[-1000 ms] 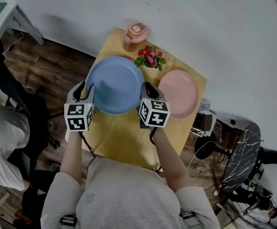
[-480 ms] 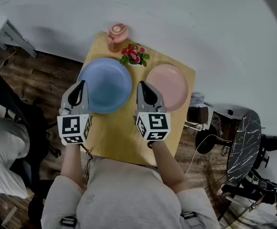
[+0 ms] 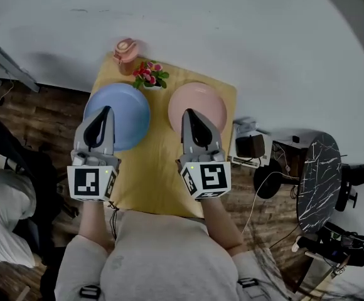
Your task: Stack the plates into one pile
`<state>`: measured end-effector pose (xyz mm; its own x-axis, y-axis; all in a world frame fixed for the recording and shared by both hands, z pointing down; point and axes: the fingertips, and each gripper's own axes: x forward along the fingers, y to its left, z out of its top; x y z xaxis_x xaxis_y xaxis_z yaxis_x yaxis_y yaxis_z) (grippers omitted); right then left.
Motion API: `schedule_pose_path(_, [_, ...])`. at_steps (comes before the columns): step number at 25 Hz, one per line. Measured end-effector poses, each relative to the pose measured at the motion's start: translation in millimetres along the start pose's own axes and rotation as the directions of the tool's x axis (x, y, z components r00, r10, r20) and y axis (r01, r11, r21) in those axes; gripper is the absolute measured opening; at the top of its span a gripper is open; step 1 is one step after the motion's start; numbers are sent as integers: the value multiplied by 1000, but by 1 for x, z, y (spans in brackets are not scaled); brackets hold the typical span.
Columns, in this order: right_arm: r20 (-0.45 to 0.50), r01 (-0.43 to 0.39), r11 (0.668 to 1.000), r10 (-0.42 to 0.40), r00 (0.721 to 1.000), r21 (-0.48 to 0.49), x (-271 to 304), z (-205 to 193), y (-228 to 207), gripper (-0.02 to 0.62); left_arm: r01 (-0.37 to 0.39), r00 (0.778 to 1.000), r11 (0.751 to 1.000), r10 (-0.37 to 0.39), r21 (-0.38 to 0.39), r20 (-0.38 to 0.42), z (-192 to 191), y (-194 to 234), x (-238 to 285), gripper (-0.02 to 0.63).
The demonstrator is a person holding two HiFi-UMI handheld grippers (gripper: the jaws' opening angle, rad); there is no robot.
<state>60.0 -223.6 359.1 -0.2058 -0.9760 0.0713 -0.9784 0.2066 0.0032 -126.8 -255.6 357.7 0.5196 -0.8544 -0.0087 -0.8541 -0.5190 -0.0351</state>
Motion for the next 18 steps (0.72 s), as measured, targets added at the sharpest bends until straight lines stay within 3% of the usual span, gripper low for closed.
schedule_pose_path(8, [74,16,999,-19,997,37,-37,34,-46,5,17,998,1000,-17,6,67,38,-45,4,60])
schedule_pose_path(18, [127,-4,1000,0,992,26,-71,55,-96,5,-21,996,1000,22,-13,85,59,-91,2,60])
